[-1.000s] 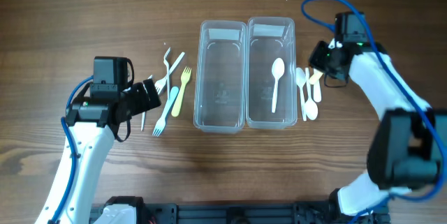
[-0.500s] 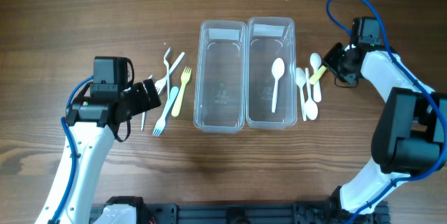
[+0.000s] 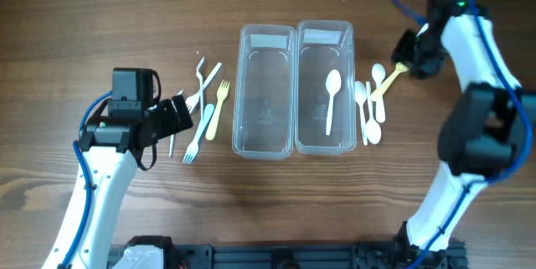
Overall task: Pack container
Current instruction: 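Move the right gripper back and grasp the yellow spoon, then place the yellow spoon into the right container and release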
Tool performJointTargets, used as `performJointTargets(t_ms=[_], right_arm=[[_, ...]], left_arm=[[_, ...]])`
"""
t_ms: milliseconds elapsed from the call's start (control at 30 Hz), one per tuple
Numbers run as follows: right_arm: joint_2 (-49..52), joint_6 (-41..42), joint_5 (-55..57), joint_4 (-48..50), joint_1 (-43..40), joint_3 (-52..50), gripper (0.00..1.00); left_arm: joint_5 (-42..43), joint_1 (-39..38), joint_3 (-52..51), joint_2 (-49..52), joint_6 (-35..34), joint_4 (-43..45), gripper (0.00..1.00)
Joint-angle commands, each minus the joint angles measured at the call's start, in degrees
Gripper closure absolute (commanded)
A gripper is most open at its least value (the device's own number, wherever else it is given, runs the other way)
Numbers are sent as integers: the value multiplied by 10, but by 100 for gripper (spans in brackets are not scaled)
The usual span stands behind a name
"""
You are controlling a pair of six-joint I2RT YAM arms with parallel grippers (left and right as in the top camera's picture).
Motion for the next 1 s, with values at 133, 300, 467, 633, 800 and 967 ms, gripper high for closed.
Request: performJointTargets(t_ms=[133, 300, 467, 633, 800, 967], right_arm=[[15, 24, -13, -7, 1, -3, 55], [15, 63, 7, -4, 2, -5, 59], [23, 78, 13, 7, 2, -5, 59], [57, 80, 13, 9, 2, -5, 62], [59, 73, 40, 0, 3, -5, 75], [33, 39, 35, -40, 6, -2, 96]], left_arm=[[-8, 4, 10, 1, 11, 1, 0], [-8, 4, 10, 1, 11, 1, 0], [-8, 4, 10, 1, 11, 1, 0], [-8, 4, 10, 1, 11, 1, 0], [-8, 4, 10, 1, 11, 1, 0], [-8, 4, 10, 1, 11, 1, 0]])
